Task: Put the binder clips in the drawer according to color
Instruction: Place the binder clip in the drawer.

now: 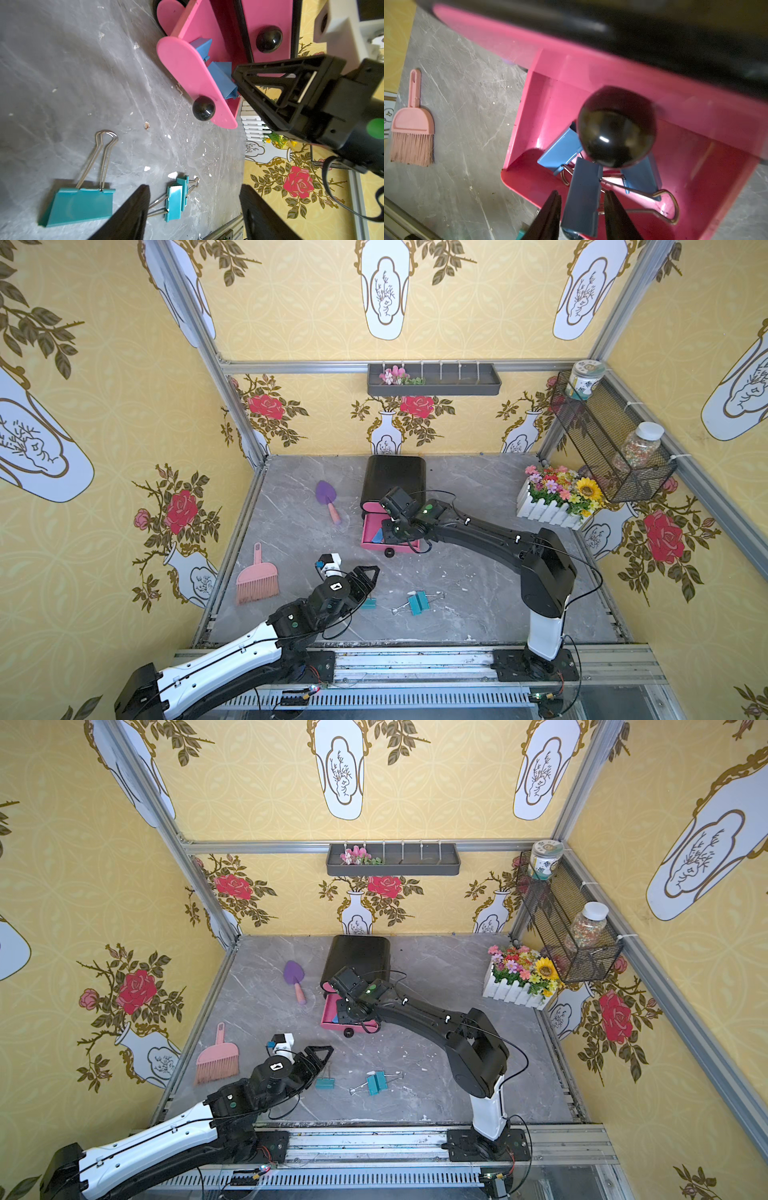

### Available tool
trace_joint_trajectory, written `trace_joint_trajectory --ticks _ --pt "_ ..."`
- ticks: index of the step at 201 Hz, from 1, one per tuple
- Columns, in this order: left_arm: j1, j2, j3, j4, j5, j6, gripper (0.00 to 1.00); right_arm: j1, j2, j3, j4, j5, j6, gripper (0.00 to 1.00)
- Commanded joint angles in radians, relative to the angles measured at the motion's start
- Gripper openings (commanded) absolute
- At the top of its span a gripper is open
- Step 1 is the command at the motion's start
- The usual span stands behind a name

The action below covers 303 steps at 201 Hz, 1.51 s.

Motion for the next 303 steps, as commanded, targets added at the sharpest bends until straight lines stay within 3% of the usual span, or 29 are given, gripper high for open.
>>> trace_joint_trajectory --ticks 1,70,134,219,267,303 --pt "0.001 0.006 -0.01 -0.003 0.001 -0.001 0.74 -0.007 -0.003 -0.01 0.061 0.021 0.043 0.42" --pt "0.003 0.044 0.014 0.017 -0.008 0.013 0.75 0.008 -0.096 -0.058 0.074 0.012 0.025 0.5" --pt "0.029 0.086 0.038 0.03 0.004 0.031 0.74 0.023 -0.144 -0.181 0.143 -0.092 0.079 0.28" --pt "0.033 0.061 0.034 -0.01 -0.014 0.025 0.74 -0.008 -0.032 -0.084 0.155 -0.096 0.043 0.25" --pt "0.061 0.119 0.05 0.046 0.006 0.05 0.74 -0.018 -0.012 -0.027 0.145 -0.084 0.009 0.27" --pt "0.145 0.215 0.078 0.14 0.089 0.104 0.67 -0.012 -0.123 -0.097 0.163 -0.06 -0.002 0.37"
